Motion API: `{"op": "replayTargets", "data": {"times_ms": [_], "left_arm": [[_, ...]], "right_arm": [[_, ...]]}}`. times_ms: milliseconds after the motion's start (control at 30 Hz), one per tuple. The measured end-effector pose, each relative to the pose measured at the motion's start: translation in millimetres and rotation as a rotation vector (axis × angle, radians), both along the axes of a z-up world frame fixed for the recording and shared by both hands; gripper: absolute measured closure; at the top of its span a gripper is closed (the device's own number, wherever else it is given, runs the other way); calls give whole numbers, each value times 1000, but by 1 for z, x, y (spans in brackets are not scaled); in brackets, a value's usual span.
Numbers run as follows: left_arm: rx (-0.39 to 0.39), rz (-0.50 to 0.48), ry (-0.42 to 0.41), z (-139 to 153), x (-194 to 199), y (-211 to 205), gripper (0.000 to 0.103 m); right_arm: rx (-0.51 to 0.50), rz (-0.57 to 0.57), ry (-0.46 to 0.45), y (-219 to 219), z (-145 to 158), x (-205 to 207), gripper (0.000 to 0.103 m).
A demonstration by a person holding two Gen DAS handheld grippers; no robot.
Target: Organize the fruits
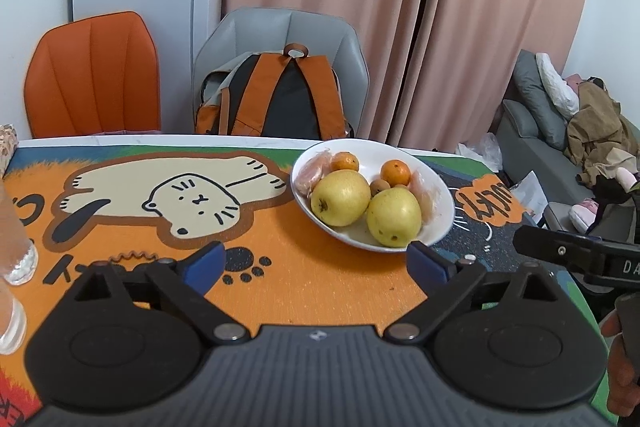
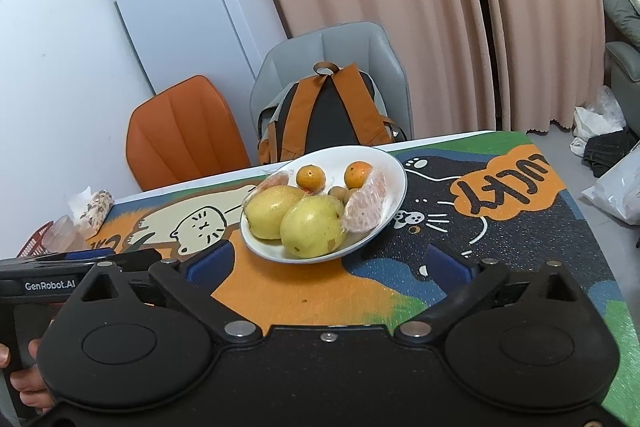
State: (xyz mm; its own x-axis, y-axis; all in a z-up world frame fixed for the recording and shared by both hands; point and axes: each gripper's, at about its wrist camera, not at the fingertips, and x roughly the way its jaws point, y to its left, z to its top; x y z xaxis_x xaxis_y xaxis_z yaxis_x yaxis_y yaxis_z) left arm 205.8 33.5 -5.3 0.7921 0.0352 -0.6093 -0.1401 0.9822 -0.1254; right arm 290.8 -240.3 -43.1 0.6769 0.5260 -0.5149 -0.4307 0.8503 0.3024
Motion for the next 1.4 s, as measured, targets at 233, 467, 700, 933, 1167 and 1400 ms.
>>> {"op": "replayTargets", "data": {"times_ms": [233, 467, 700, 933, 1167, 1400], "left_arm": [[11, 6, -18, 5, -24, -4, 7], [16, 11, -42, 7, -51, -10, 7], [31, -4, -51, 3, -79, -20, 5], [38, -4, -60, 6, -106, -27, 3], [49, 6, -81, 15, -130, -31, 0], [61, 16, -103, 23, -147, -32, 0]], "right_arm": [[-30, -5, -33, -1, 6, -22, 0], [-26, 6, -54, -5, 5, -48, 0], [-37, -10, -60, -13, -1, -75, 0], [-43, -8, -88, -19, 6, -104, 0], [-50, 3, -113, -24, 15, -127, 0], [-35, 3, -137, -30, 24, -141, 0]]}}
